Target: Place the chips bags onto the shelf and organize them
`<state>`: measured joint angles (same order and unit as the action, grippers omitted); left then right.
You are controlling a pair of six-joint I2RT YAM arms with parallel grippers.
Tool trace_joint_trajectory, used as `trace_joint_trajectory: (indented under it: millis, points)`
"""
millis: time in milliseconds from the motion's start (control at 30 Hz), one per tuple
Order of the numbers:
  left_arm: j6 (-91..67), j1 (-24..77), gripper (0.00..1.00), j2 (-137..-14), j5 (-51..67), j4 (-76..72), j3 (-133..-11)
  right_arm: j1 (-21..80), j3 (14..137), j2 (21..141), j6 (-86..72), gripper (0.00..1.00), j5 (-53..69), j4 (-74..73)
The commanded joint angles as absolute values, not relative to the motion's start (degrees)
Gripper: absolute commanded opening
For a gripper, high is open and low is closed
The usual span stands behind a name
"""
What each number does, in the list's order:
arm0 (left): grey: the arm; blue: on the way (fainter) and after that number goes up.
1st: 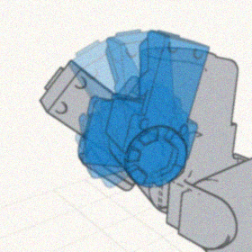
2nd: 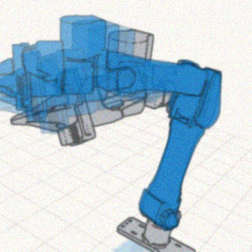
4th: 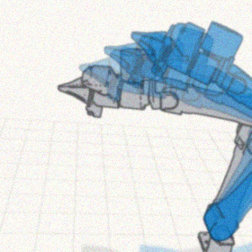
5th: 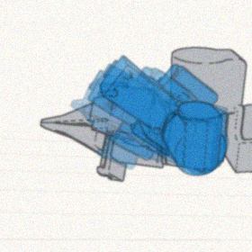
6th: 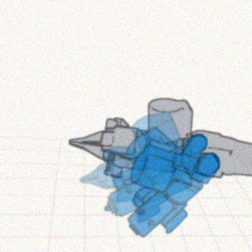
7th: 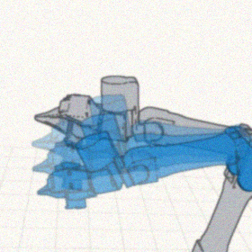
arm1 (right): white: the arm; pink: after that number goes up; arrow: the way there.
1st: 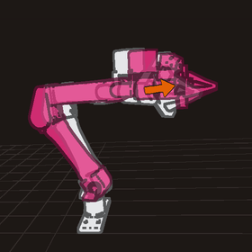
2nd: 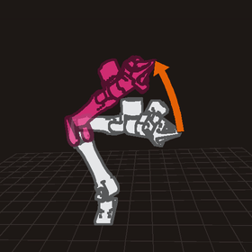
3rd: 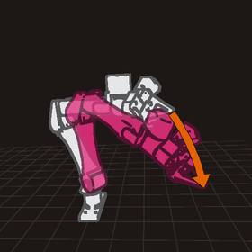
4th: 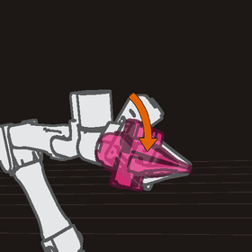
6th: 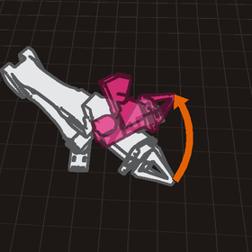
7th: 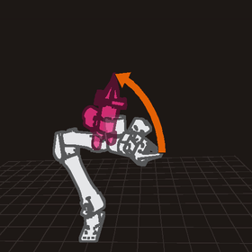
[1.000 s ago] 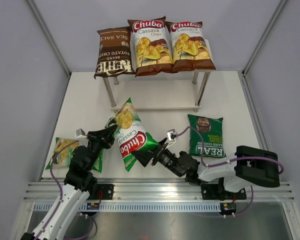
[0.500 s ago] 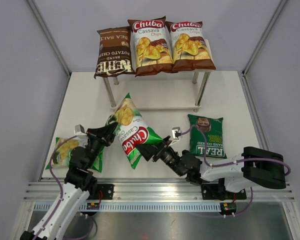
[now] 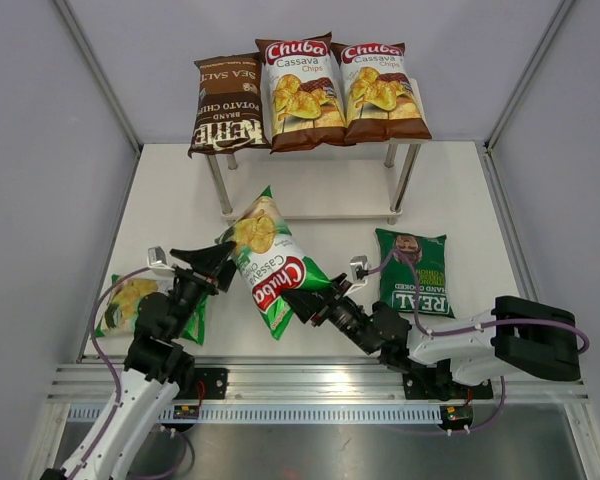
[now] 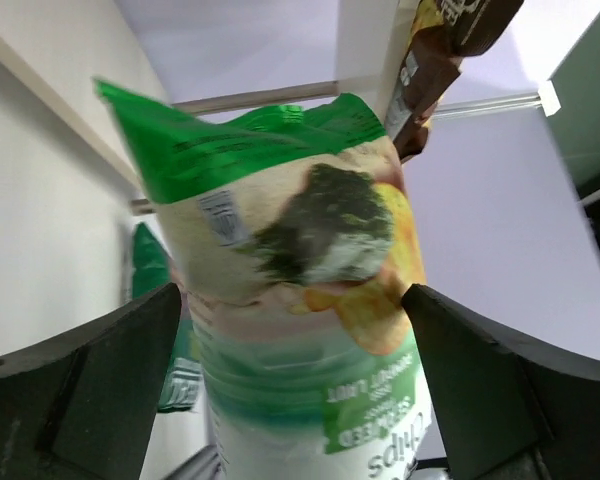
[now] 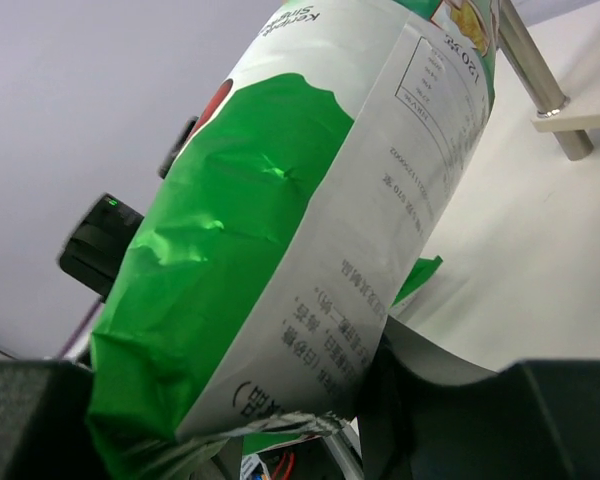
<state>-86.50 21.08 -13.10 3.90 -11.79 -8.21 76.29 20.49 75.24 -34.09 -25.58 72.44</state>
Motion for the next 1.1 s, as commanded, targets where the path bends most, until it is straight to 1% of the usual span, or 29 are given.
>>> trace_joint_trajectory:
  millis: [0, 33, 100, 133, 200, 233, 267, 333, 367, 433, 500, 567, 633, 733, 833, 967, 1067]
  points:
    - [-77.7, 21.6, 0.99, -8.4, 2.0, 2.9, -14.6, 75.5, 18.5, 73.6, -32.2, 0.29, -25.7, 80.8]
    - [-76.6, 21.6, 0.99, -7.3, -2.2, 7.0, -15.7, 74.8, 18.2, 73.7, -32.7, 0.29, -25.9, 80.8]
    - [-73.1, 21.6, 0.99, -4.6, -5.8, 15.5, -19.1, 73.4, 17.0, 73.7, -34.0, 0.29, -26.2, 80.9]
    - [-70.5, 21.6, 0.99, -4.1, -9.1, 18.1, -20.6, 71.1, 16.5, 74.0, -36.0, 0.29, -25.9, 81.2]
    - [-66.1, 21.6, 0.99, -4.8, -11.9, 22.0, -25.3, 68.8, 15.7, 74.5, -37.1, 0.28, -24.4, 82.1]
    - [-64.5, 21.6, 0.99, -7.0, -13.8, 26.4, -27.1, 67.9, 15.6, 74.9, -37.9, 0.28, -23.9, 82.2]
    - [-59.7, 21.6, 0.99, -8.5, -14.1, 27.6, -28.6, 65.7, 15.9, 75.1, -37.8, 0.28, -23.3, 82.2]
    - [-52.7, 21.6, 0.99, -14.3, -12.9, 30.8, -33.7, 63.4, 17.0, 75.1, -38.9, 0.28, -21.8, 80.0]
    - [-50.0, 21.6, 0.99, -16.2, -11.7, 31.6, -35.6, 60.5, 18.0, 75.1, -39.5, 0.28, -21.0, 79.0]
    - [-42.8, 21.6, 0.99, -22.3, -7.0, 34.7, -40.9, 58.0, 19.0, 76.0, -40.0, 0.28, -21.0, 78.2]
    - [-38.1, 21.5, 0.99, -25.0, -1.6, 37.9, -45.1, 54.9, 21.0, 78.2, -40.3, 0.28, -21.7, 78.0]
    - [-33.0, 21.6, 0.99, -26.2, -0.4, 40.6, -47.5, 53.4, 23.8, 80.5, -41.3, 0.29, -23.5, 78.1]
    - [-29.5, 21.6, 0.99, -25.0, -0.4, 44.0, -50.4, 51.9, 26.4, 85.9, -39.7, 0.29, -23.7, 81.3]
    - [-25.4, 21.6, 0.99, -22.1, -0.4, 48.1, -54.9, 50.4, 34.0, 94.3, -39.0, 0.28, -25.8, 85.6]
    - [-20.9, 21.6, 0.99, -20.2, -3.1, 51.2, -57.9, 49.3, 38.7, 102.9, -39.1, 0.28, -29.1, 89.1]
    - [-18.8, 21.7, 0.99, -17.1, -8.8, 51.5, -57.2, 48.2, 49.2, 112.1, -39.4, 0.27, -31.9, 89.2]
    - [-17.1, 21.7, 0.99, -14.5, -6.2, 49.1, -56.2, 47.3, 55.4, 118.0, -39.4, 0.28, -32.4, 89.3]
